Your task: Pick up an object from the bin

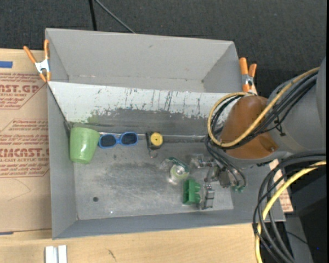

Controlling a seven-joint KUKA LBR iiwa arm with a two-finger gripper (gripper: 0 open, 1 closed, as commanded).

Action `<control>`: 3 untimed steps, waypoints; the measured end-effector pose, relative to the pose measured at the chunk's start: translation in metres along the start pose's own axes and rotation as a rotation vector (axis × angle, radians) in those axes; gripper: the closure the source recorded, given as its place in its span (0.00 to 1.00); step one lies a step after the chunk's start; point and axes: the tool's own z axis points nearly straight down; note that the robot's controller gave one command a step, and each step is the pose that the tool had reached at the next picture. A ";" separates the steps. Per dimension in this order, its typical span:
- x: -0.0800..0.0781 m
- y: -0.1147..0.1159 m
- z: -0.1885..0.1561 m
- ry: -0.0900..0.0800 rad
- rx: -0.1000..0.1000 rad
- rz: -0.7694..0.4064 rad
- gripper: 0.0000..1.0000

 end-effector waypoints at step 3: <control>0.003 0.026 -0.135 -0.016 0.005 0.039 1.00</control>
Offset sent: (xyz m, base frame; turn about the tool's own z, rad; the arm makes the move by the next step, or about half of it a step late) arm -0.0212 0.0225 0.0045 -0.0019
